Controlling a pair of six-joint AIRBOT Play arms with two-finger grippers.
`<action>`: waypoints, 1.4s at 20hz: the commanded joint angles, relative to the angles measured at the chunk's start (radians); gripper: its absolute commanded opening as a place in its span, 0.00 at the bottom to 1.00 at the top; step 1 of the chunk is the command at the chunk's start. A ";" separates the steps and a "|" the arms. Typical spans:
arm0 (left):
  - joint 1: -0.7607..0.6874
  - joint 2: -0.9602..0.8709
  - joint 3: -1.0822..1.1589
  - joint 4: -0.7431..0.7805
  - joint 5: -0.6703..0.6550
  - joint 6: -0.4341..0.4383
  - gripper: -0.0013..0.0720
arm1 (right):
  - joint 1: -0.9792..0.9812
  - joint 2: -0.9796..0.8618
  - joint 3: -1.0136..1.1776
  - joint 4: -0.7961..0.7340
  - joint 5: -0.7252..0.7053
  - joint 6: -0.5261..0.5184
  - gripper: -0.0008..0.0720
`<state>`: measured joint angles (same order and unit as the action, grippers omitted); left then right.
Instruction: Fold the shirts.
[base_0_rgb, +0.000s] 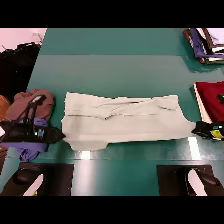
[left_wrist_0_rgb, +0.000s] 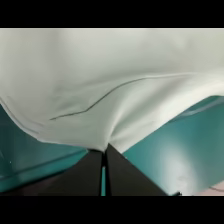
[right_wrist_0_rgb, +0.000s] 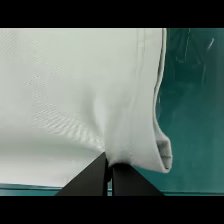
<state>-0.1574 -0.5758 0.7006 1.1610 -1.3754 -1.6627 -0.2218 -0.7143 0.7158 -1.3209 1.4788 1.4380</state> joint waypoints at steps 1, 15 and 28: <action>0.000 -0.127 0.108 0.076 0.117 0.035 0.05 | 0.061 -0.074 0.074 -0.006 -0.006 0.005 0.03; 0.006 -0.668 0.416 0.119 0.517 0.062 0.89 | 0.151 -0.784 0.651 0.285 -0.159 -0.029 0.64; -0.059 -0.666 0.495 0.020 0.372 0.066 0.06 | -0.179 -0.863 0.403 0.356 -0.071 -0.312 0.93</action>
<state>-0.1844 -1.2396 1.1919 1.2106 -1.0134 -1.5967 -0.3599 -1.5414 1.1755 -0.9909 1.3991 1.1931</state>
